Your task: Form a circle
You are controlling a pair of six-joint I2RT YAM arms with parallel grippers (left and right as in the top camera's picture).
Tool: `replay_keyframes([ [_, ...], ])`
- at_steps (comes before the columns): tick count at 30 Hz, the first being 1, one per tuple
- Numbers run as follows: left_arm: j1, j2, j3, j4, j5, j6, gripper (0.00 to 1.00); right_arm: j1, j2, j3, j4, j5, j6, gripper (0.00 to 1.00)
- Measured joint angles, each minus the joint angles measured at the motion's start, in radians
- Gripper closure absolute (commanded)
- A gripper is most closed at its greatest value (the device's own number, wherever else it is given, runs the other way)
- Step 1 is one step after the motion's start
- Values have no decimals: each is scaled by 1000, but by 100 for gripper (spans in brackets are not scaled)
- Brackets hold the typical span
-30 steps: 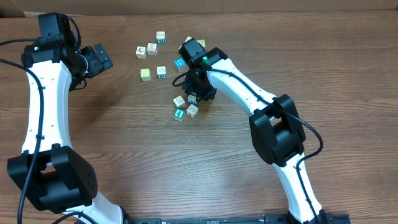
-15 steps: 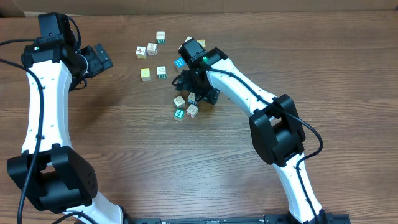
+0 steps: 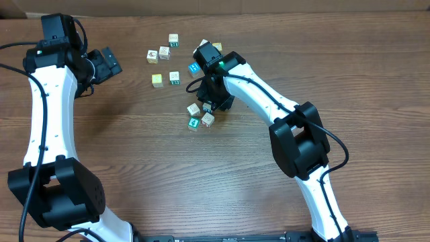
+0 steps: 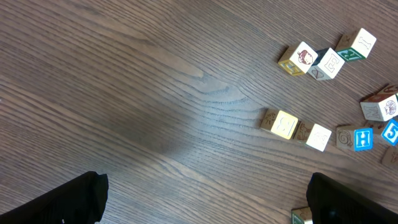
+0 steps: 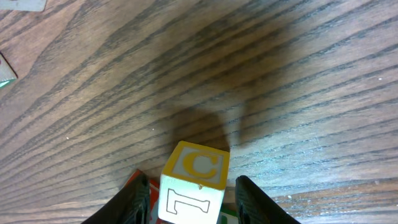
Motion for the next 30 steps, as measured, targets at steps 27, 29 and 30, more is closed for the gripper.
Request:
replay_keyframes([
  [27,0,0,0,0,0,0,1,1,1,0,0,-4,80,70],
  [29,0,0,0,0,0,0,1,1,1,0,0,-10,85,70],
  [30,0,0,0,0,0,0,1,1,1,0,0,-14,87,71],
])
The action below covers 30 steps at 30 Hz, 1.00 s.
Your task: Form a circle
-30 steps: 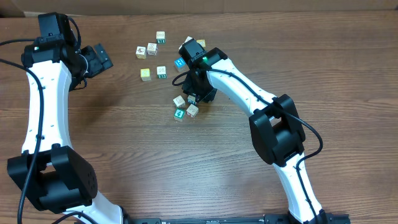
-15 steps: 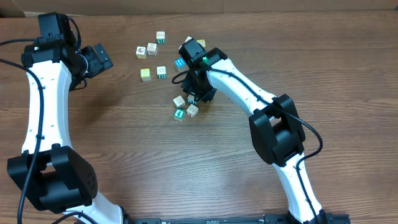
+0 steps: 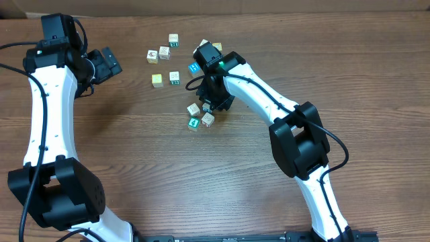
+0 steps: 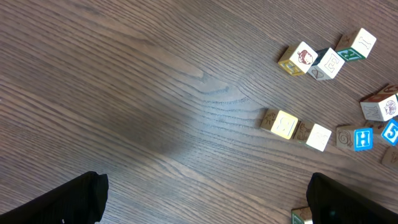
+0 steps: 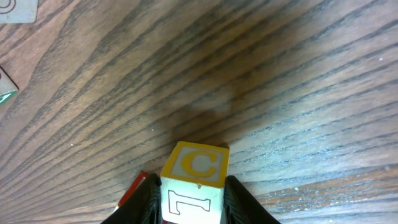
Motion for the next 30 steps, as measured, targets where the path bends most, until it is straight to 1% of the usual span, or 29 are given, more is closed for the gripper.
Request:
replay_keyframes([
  [17,0,0,0,0,0,0,0,0,0,0,4,-38,58,73],
  [30,0,0,0,0,0,0,0,0,0,0,-20,-40,70,74],
])
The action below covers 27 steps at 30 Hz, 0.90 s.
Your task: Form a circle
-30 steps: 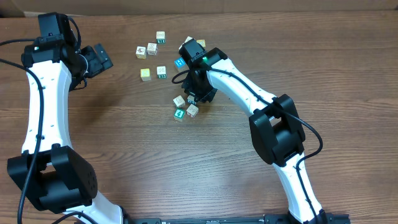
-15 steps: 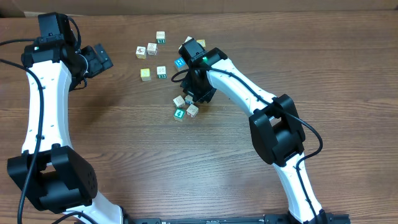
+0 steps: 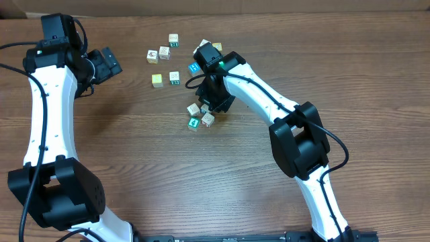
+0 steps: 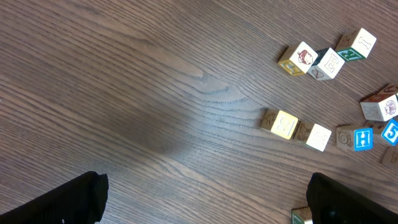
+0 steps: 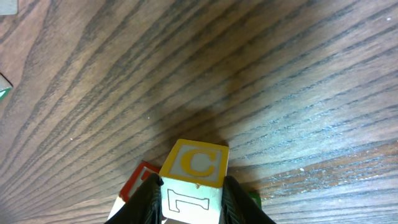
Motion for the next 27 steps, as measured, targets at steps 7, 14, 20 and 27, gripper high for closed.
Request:
replay_keyframes([
  [7,0,0,0,0,0,0,1,0,0,0,-7,-2,16,74],
  [14,0,0,0,0,0,0,1,0,0,0,-7,-5,48,70],
  [20,0,0,0,0,0,0,0,0,0,0,-11,-8,56,73],
  [27,0,0,0,0,0,0,1,0,0,0,-11,-8,58,67],
])
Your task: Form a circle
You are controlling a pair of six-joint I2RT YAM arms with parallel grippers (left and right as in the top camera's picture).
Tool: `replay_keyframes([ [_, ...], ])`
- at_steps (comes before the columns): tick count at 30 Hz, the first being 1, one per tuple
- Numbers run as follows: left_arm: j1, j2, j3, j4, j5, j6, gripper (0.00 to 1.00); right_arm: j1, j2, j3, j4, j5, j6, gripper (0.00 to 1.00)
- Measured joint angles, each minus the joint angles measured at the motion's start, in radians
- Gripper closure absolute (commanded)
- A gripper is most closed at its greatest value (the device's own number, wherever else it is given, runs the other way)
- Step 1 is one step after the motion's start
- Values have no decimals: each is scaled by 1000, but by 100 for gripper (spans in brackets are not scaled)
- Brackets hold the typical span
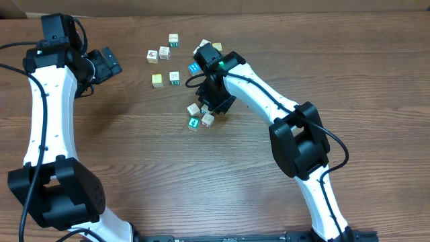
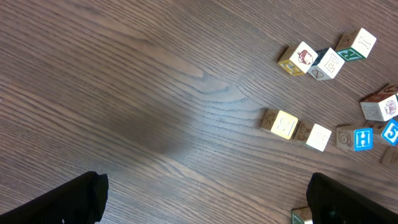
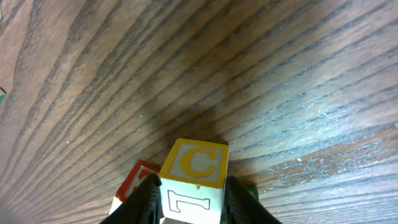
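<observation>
In the right wrist view, a wooden block (image 3: 198, 163) with a yellow C on top and an L on its side sits between my right gripper's (image 3: 194, 200) fingers, which are shut on it. Under it a red-edged block (image 3: 134, 178) shows. Overhead, the right gripper (image 1: 213, 102) hangs over a small cluster of blocks (image 1: 195, 109) at mid table. More blocks lie scattered at the back, such as a pale yellow one (image 1: 156, 80) and a blue one (image 1: 194, 68). My left gripper (image 1: 107, 64) stays far left, open and holding nothing, its fingers (image 2: 68, 199) wide apart.
A cardboard edge (image 1: 201, 7) runs along the table's back. The right arm's elbow (image 1: 299, 138) stands over the table's right middle. In the left wrist view a row of blocks (image 2: 286, 124) lies to the right of the left gripper.
My right gripper stays shut on the C block. The wood grain under it has shifted a little in the wrist view, and a green edge now shows beneath. The left arm has not moved.
At first my right fingers stood apart on either side of the C block beside the mid-table cluster. A second later they were shut on it. Since then the block has stayed in the grip, with other blocks showing under it.
</observation>
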Motion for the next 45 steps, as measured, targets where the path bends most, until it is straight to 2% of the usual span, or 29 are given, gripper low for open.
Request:
replay_keyframes([
  [3,0,0,0,0,0,0,0,0,0,0,0,1,2,61],
  [6,0,0,0,0,0,0,0,0,0,0,3,0,-2,46],
  [13,0,0,0,0,0,0,0,0,0,8,-3,0,-17,28],
  [18,0,0,0,0,0,0,1,0,3,88,-40,1,-101,25],
  [22,0,0,0,0,0,0,1,-6,3,191,-155,13,-200,31],
  [24,0,0,0,0,0,0,0,-20,3,237,-233,24,-256,42],
  [25,0,0,0,0,0,0,1,-29,3,254,-269,32,-283,49],
  [26,0,0,0,0,0,0,0,-41,3,268,-299,40,-312,62],
  [28,0,0,0,0,0,0,1,-75,3,290,-347,54,-379,96],
  [36,0,0,0,0,0,0,0,-208,2,296,-465,83,-612,96],
  [45,0,0,0,0,0,0,1,-219,-82,296,-553,94,-742,96],
])
